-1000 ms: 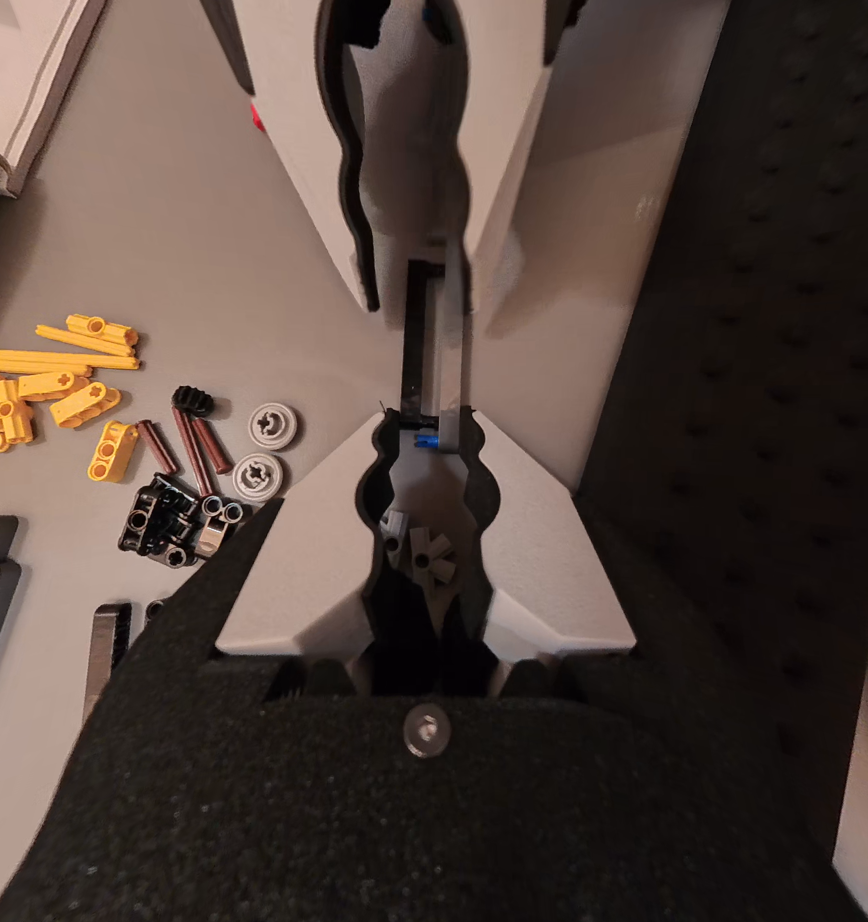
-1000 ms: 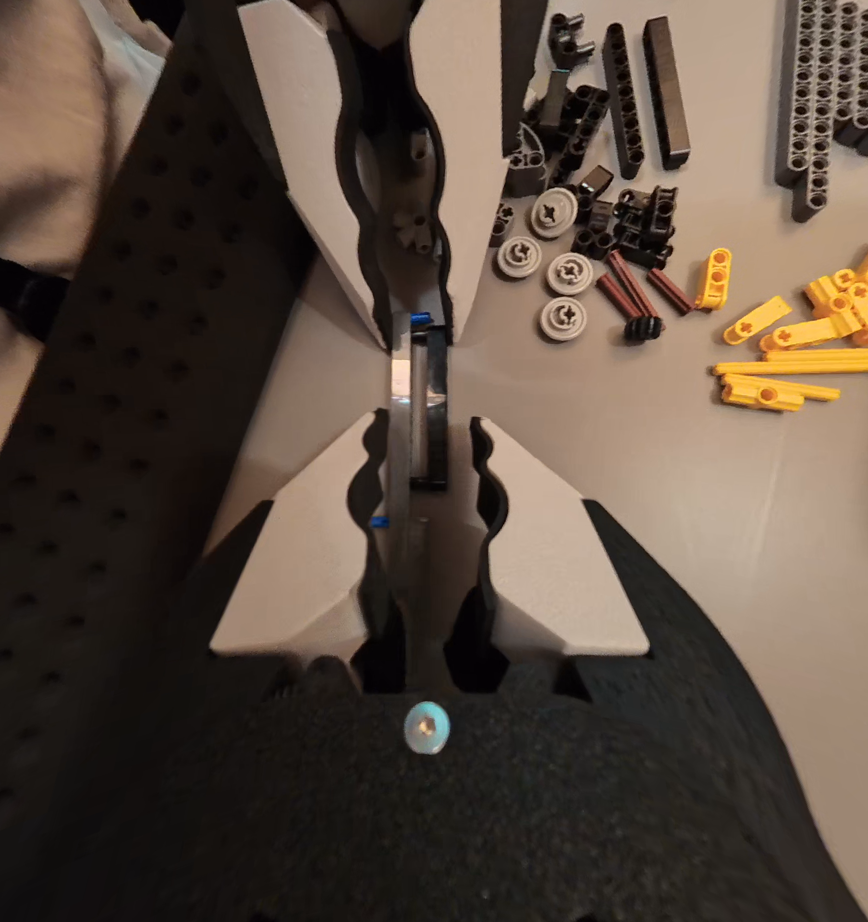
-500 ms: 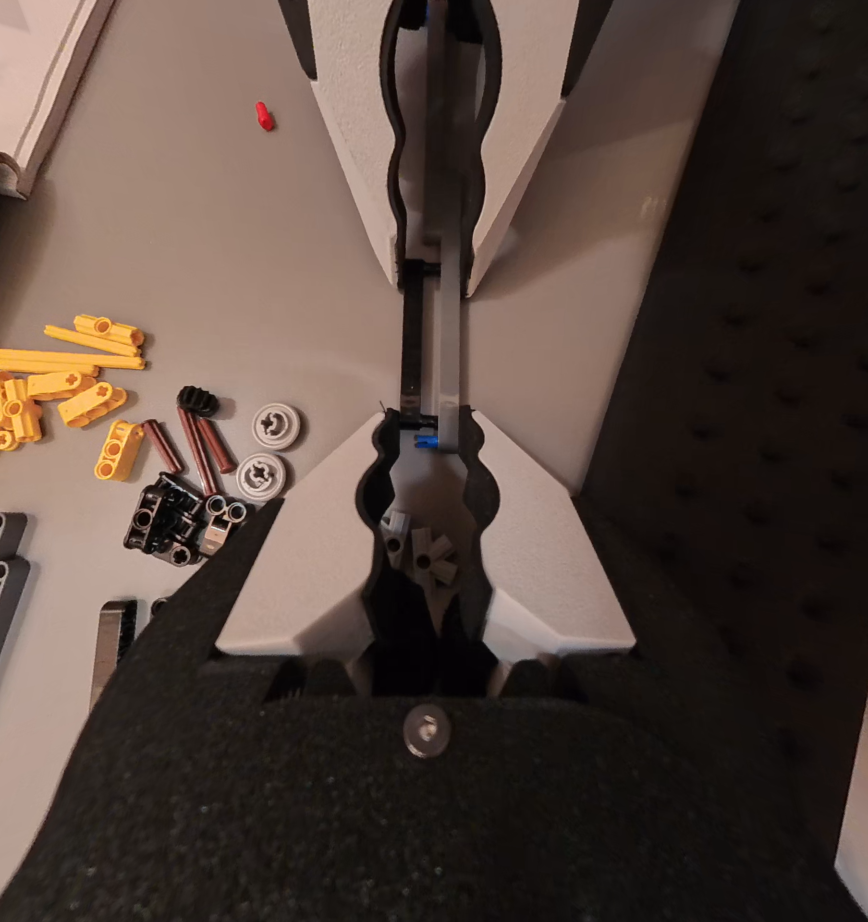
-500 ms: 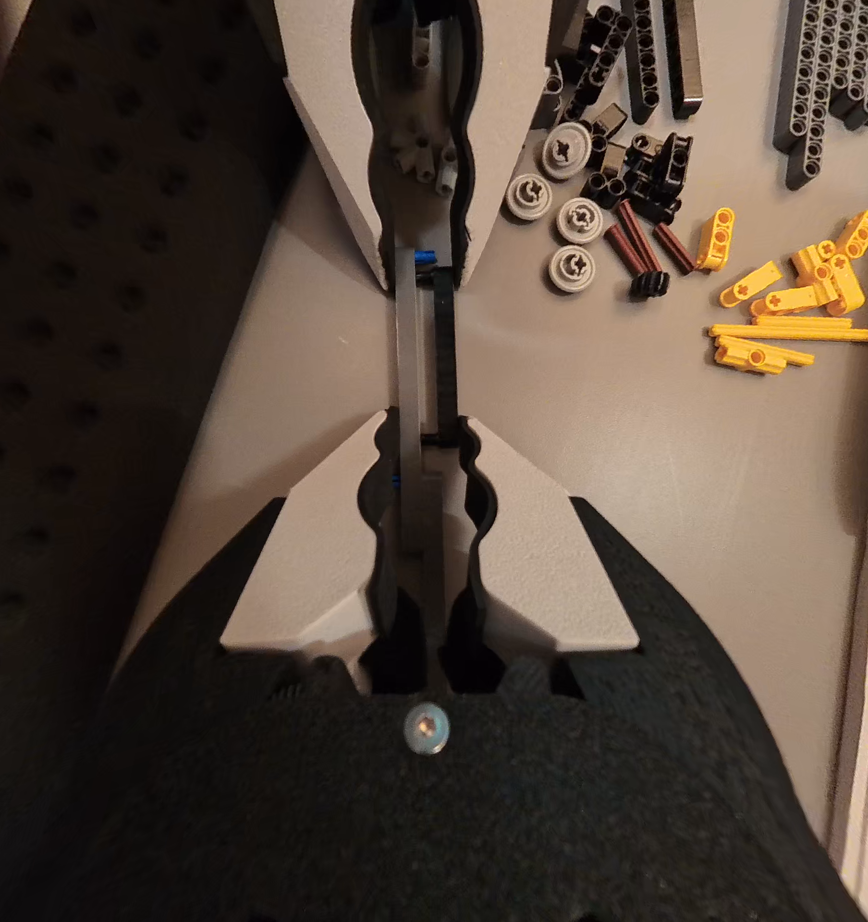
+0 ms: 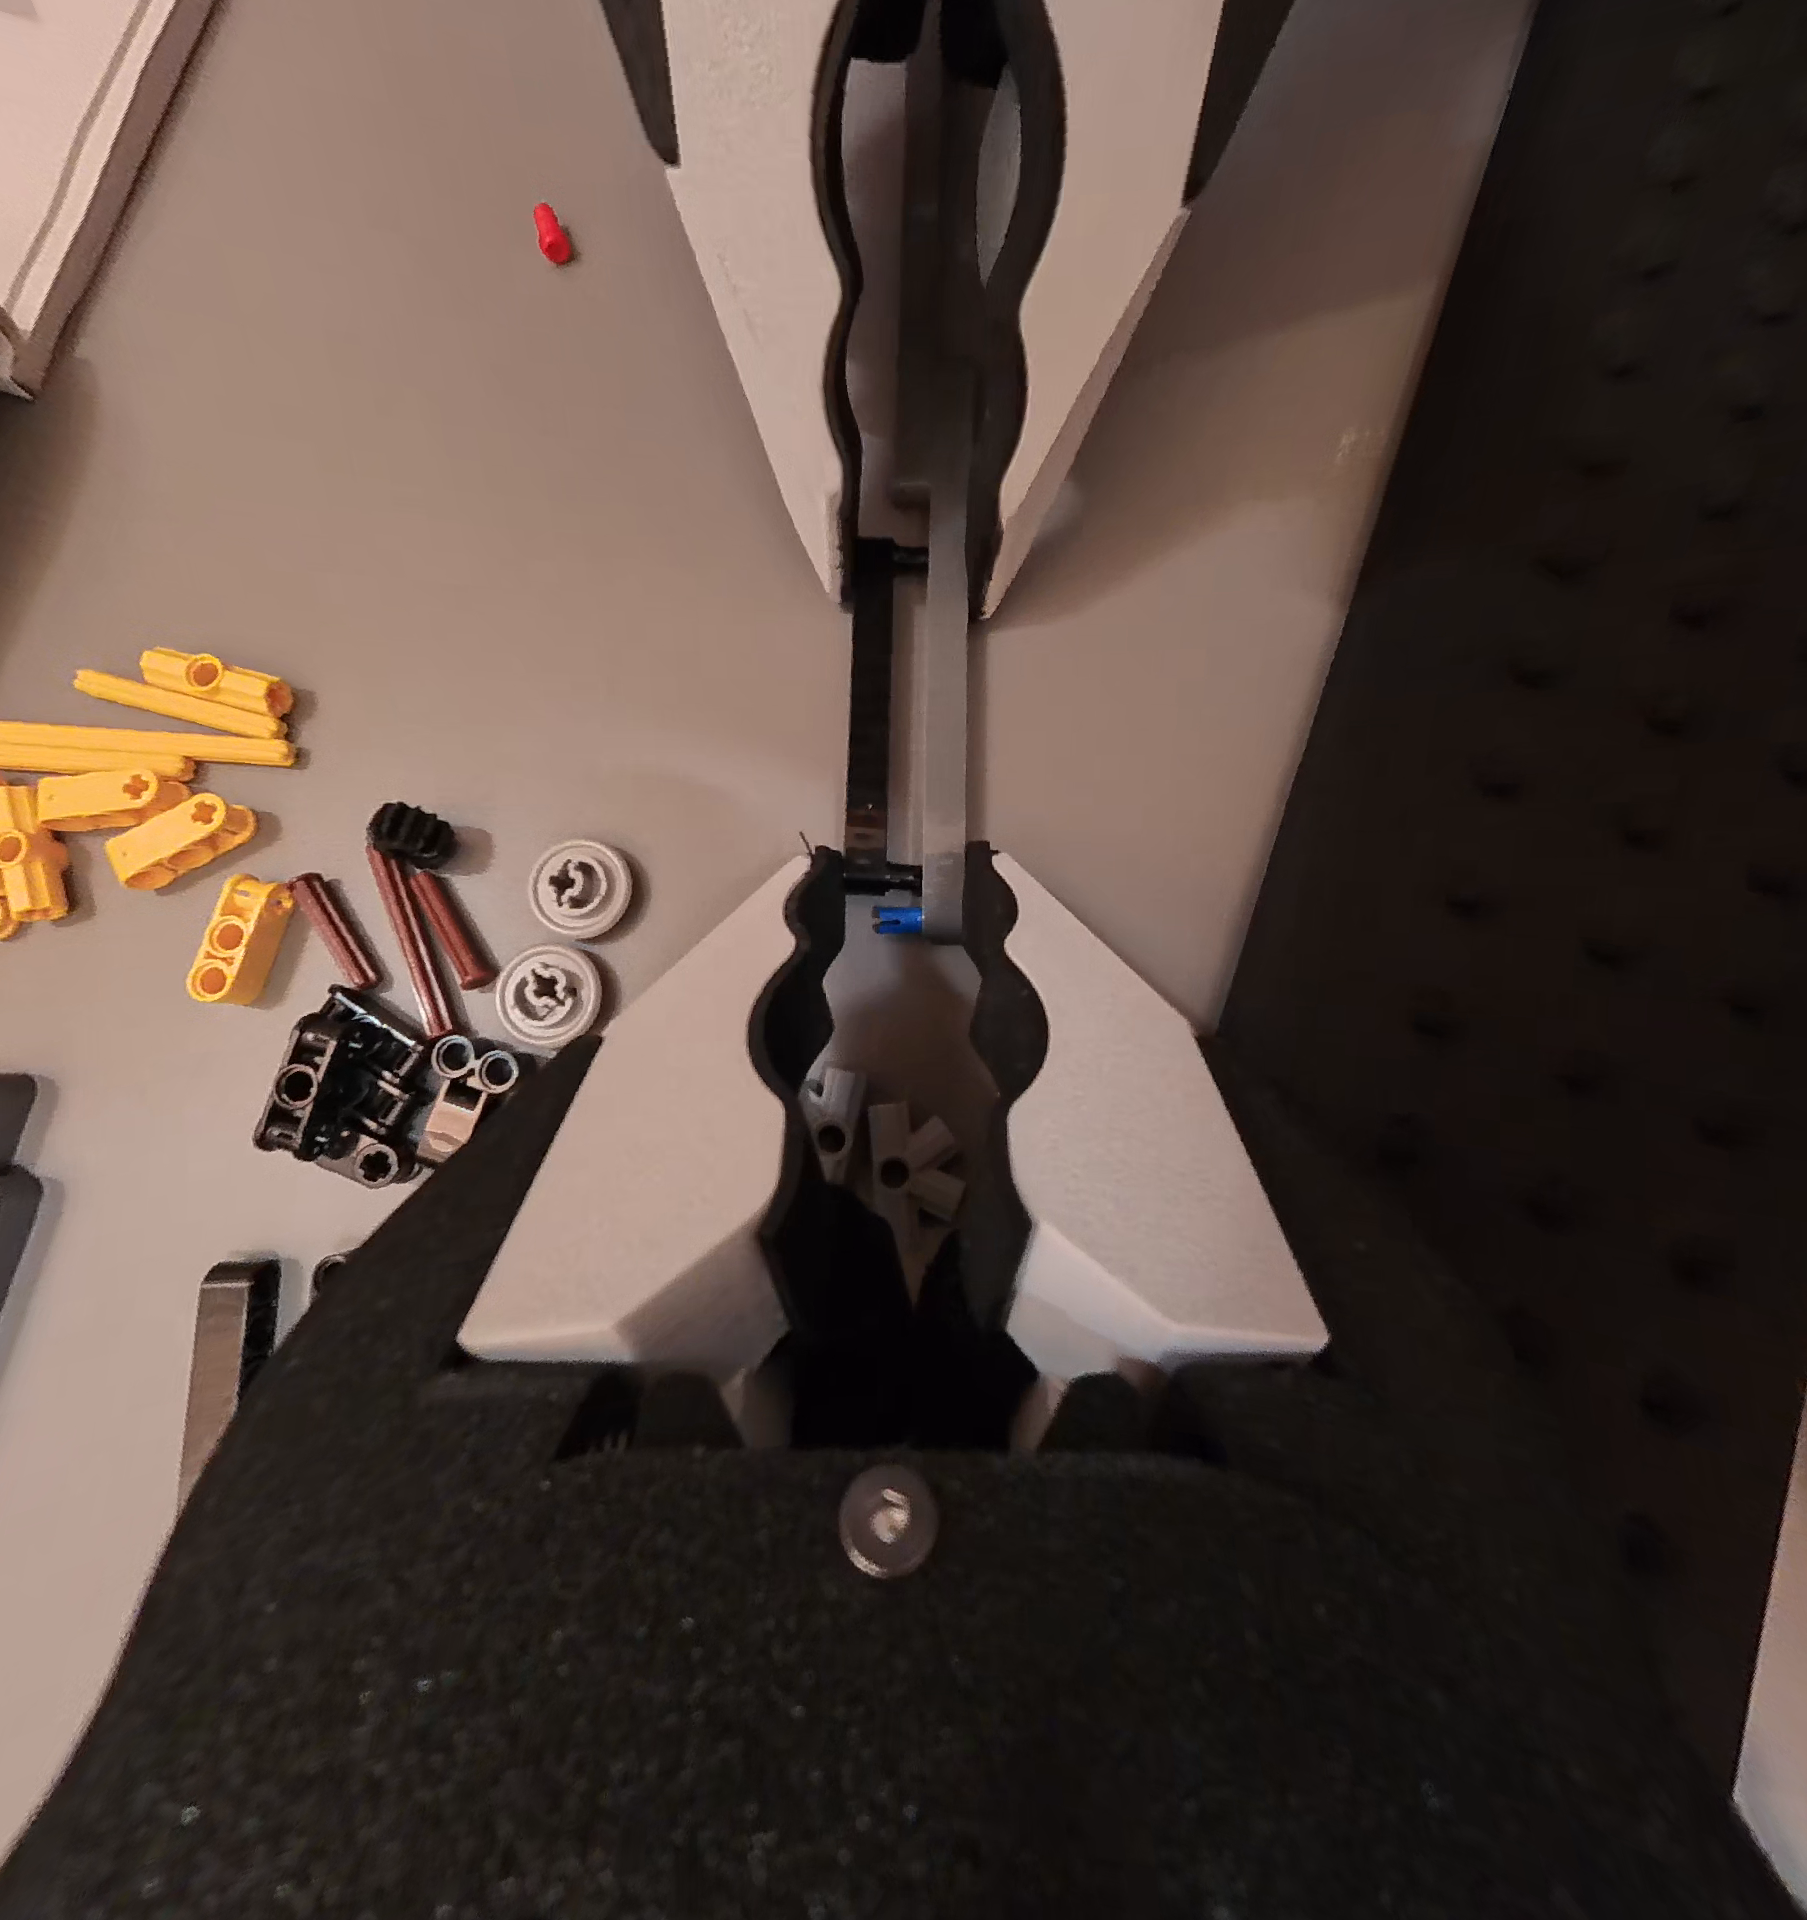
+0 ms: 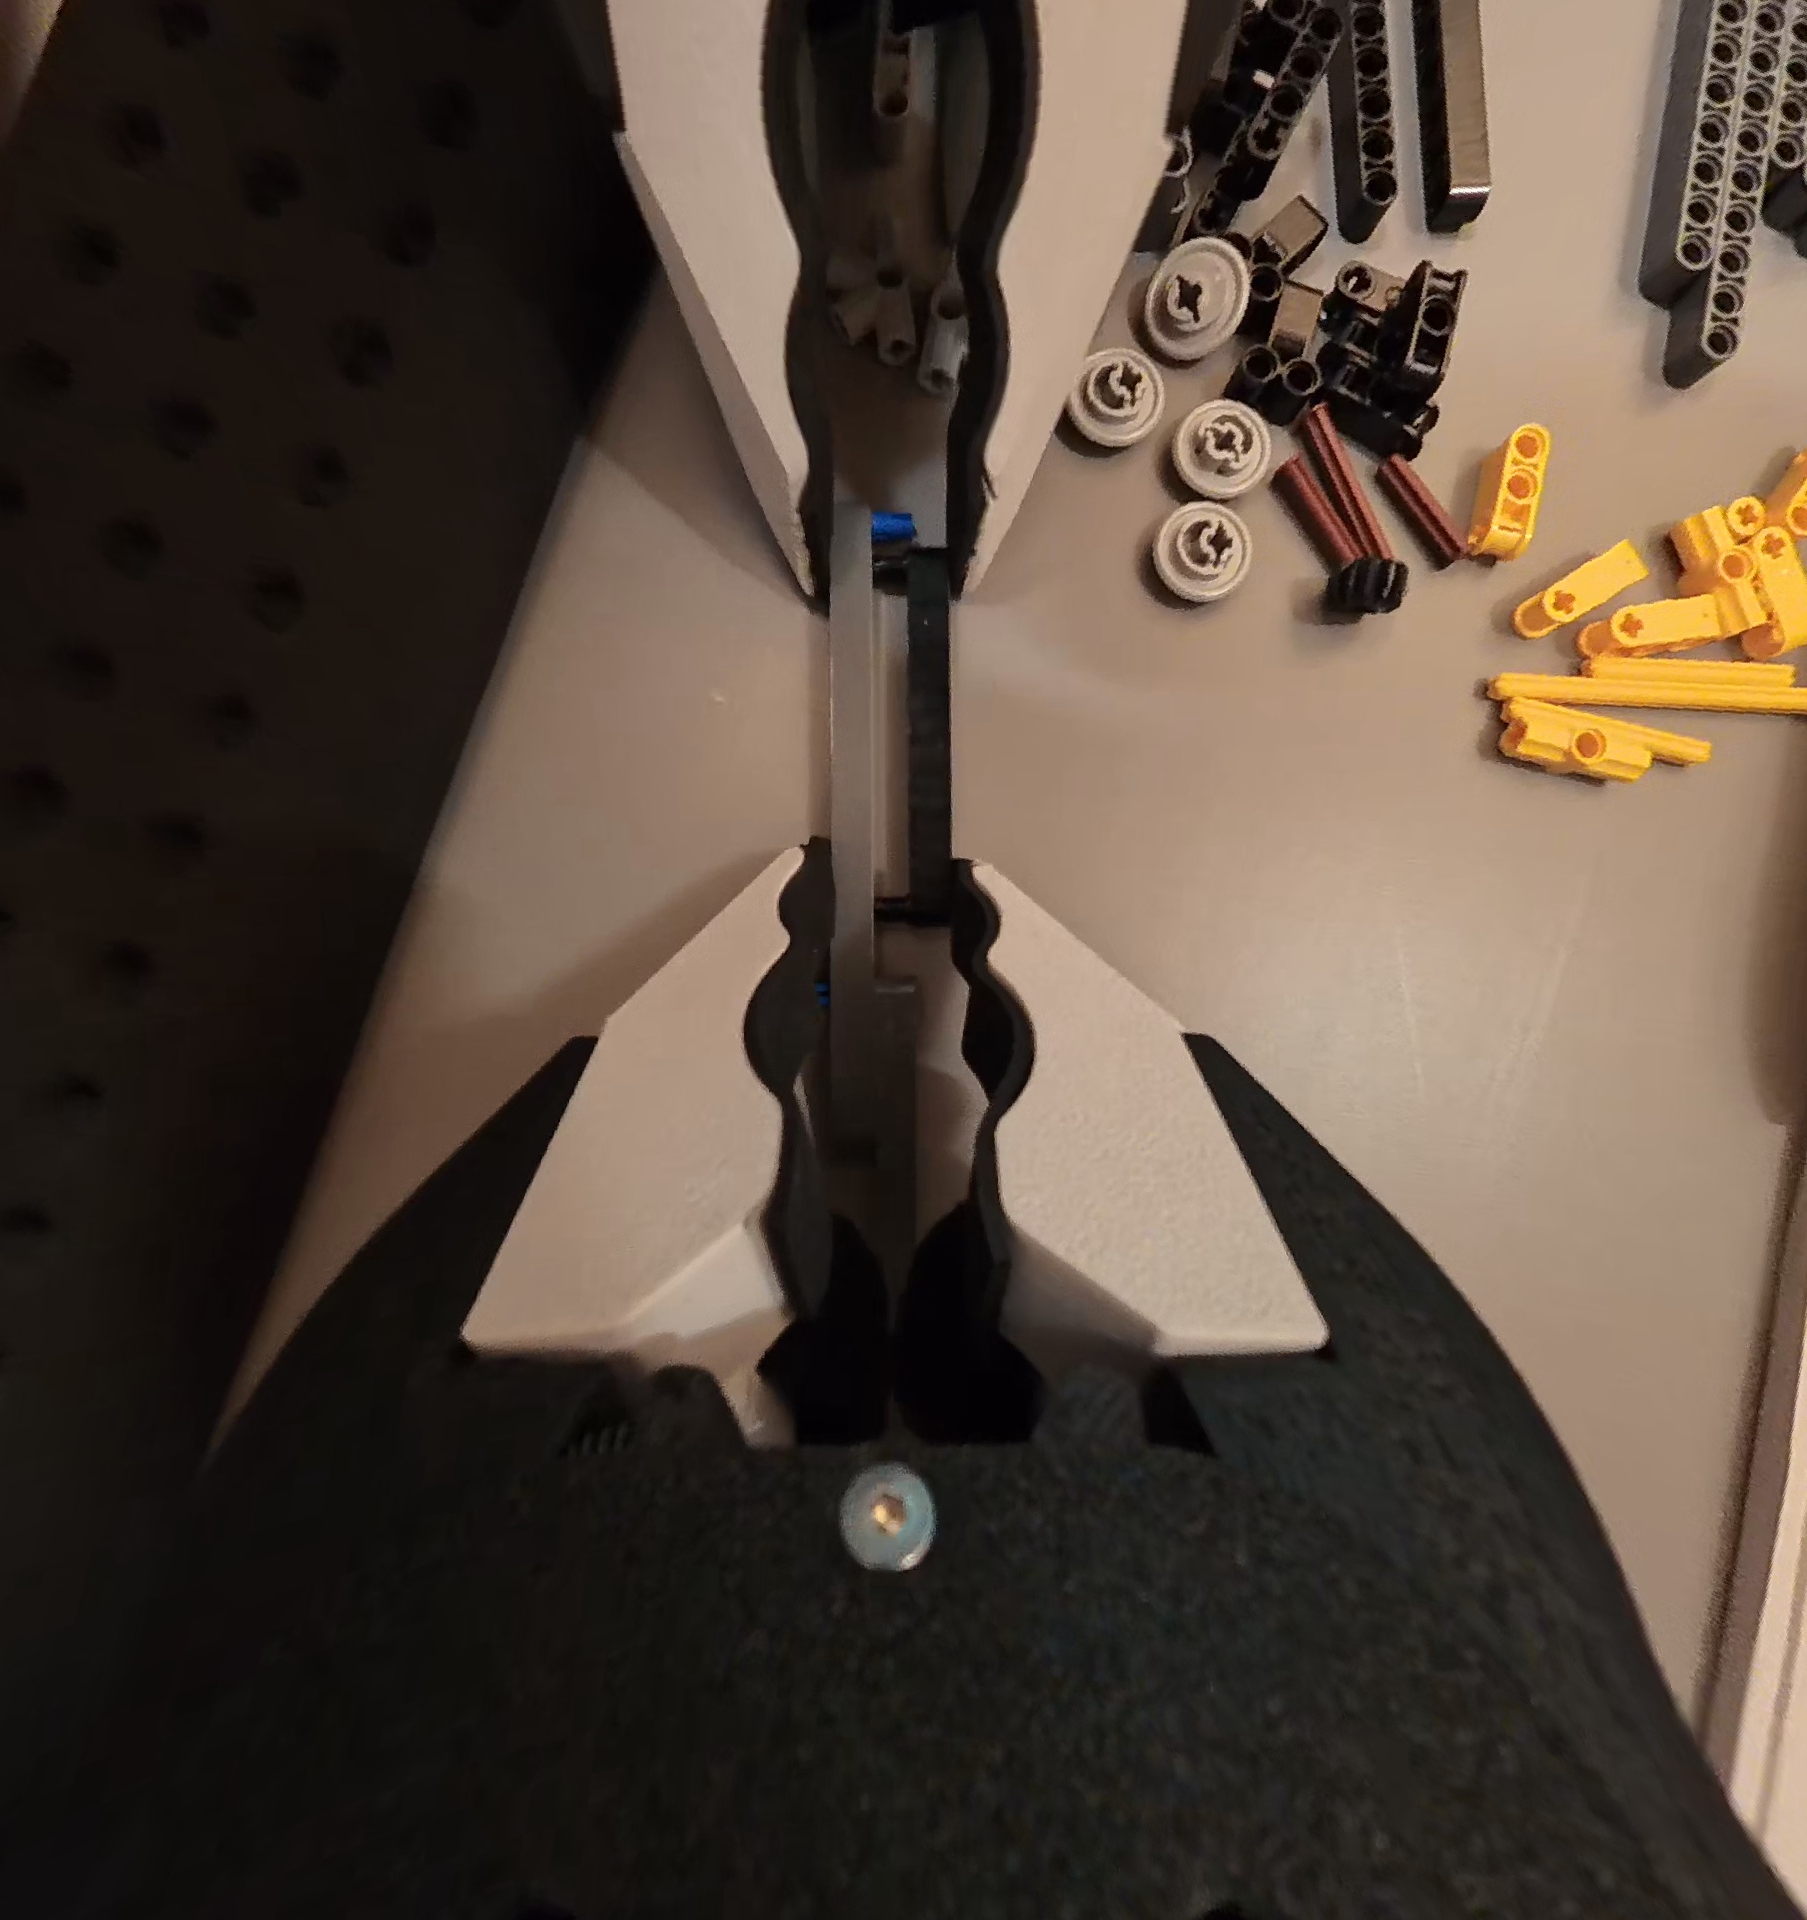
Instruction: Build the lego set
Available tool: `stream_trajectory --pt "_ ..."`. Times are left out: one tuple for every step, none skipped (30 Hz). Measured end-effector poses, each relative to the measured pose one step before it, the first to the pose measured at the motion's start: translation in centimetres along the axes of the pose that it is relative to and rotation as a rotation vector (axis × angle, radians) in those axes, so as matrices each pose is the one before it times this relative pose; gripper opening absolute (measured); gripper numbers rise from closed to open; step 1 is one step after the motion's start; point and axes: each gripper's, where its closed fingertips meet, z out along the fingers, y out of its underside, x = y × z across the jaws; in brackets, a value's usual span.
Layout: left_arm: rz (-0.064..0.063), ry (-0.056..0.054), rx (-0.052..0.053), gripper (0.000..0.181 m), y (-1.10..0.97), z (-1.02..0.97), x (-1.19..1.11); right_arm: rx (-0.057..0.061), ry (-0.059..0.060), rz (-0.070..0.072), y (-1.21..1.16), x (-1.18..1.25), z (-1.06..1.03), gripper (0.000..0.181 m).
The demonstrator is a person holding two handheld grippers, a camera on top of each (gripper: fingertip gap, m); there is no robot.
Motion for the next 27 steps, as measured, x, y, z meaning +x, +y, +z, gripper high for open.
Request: stream_trajectory --pt "-0.0012 0.0006 -0.0034 0.022 -0.003 0.008 0.005 -0.0101 0.0047 -0.0019 0.016 -0.007 0.001 0.022" --pt "0.0017 -0.0017 -0.0044 0.022 0.011 0.002 0.002 -0.0157 0.0041 -0.0007 0.010 -0.016 0.004 0.022" --pt "-0.0013 0.0003 -0.0031 0.022 0.011 0.007 0.025 -0.0115 0.0036 -0.0042 0.017 -0.011 -0.002 0.022" --pt "-0.0011 0.0022 -0.0014 0.022 0.007 0.001 0.025 -0.0046 0.0026 0.0088 0.004 -0.011 -0.005 0.022" --pt "0.0025 0.0003 0.0020 0.022 0.002 0.001 -0.017 -0.0108 0.0026 0.0247 -0.034 -0.022 -0.001 0.022" --pt "-0.0019 0.0016 0.0067 0.022 -0.005 0.006 -0.068 -0.0304 0.0119 0.0097 -0.002 -0.014 -0.016 0.022" --pt "-0.0078 0.0046 0.0108 0.022 -0.025 0.010 -0.047 -0.0250 0.0154 0.0058 -0.020 -0.028 -0.019 0.022" --pt "-0.0089 0.0032 0.0096 0.022 -0.036 0.012 -0.024 -0.0116 0.0178 0.0032 0.001 0.027 -0.027 0.023" --pt "-0.0033 0.0002 0.0060 0.022 -0.031 0.019 0.006 -0.0028 0.0230 0.0006 -0.130 0.147 0.035 0.023" --pt "0.0040 -0.0019 0.0016 0.022 -0.025 0.018 0.025 0.0024 0.0079 0.0000 -0.217 -0.114 0.141 0.023" --pt "0.0055 -0.0010 -0.0028 0.022 -0.002 0.024 0.037 -0.0033 0.0050 -0.0101 -0.063 -0.099 0.024 0.023" --pt "0.0035 -0.0010 -0.0030 0.022 -0.018 0.025 0.028 -0.0108 0.0113 -0.0199 0.090 0.099 -0.057 0.023" --pt "0.0044 -0.0024 0.0007 0.022 -0.084 0.078 0.036 -0.0070 0.0015 -0.0060 0.166 0.028 -0.101 0.023" --pt "0.0066 -0.0039 0.0020 0.022 -0.127 0.125 0.062 0.0012 -0.0083 0.0103 0.151 -0.024 -0.080 0.023" --pt "0.0078 -0.0029 -0.0039 0.022 -0.061 0.070 0.036 0.0051 -0.0132 0.0183 0.047 -0.075 -0.001 0.023" --pt "0.0022 -0.0010 -0.0053 0.022 -0.004 0.009 0.003 0.0023 -0.0099 0.0059 0.145 -0.015 -0.051 0.023" --pt "-0.0049 0.0020 -0.0010 0.022 -0.006 0.010 -0.005 0.0036 -0.0076 0.0066 0.122 -0.032 -0.034 0.023" --pt "-0.0043 0.0026 0.0033 0.022 -0.001 0.007 0.005 0.0045 -0.0063 0.0109 -0.021 -0.045 0.017 0.023" --pt "-0.0009 0.0000 0.0026 0.022 -0.007 0.004 0.003 0.0055 -0.0069 0.0092 0.011 0.007 0.011 0.023" --pt "0.0033 -0.0023 -0.0005 0.022 -0.003 0.007 0.013 0.0087 -0.0024 0.0046 0.003 0.002 0.007 0.023" --pt "0.0026 -0.0006 -0.0017 0.022 -0.008 0.019 0.036 0.0032 -0.0004 -0.0054 0.018 -0.008 -0.003 0.023" --pt "-0.0030 0.0033 -0.0001 0.022 -0.004 0.003 0.004 0.0001 -0.0022 -0.0010 0.023 0.005 0.000 0.023" --pt "-0.0096 0.0071 0.0031 0.022 -0.002 0.004 -0.030 -0.0021 -0.0024 -0.0023 0.012 -0.005 0.007 0.023" --pt "-0.0077 0.0071 0.0017 0.022 0.013 -0.002 -0.014 -0.0021 -0.0042 -0.0004 0.022 0.005 -0.008 0.022" --pt "0.0007 0.0023 -0.0037 0.022 0.013 -0.006 -0.012 -0.0036 -0.0008 0.0015 0.007 0.003 0.000 0.022" --pt "0.0040 -0.0003 -0.0082 0.022 0.007 0.003 0.004 -0.0052 -0.0018 0.0023 0.009 -0.013 -0.001 0.022" --pt "0.0028 -0.0005 -0.0058 0.022 0.004 0.003 -0.004 -0.0006 -0.0007 -0.0048 0.010 0.002 0.006 0.022"
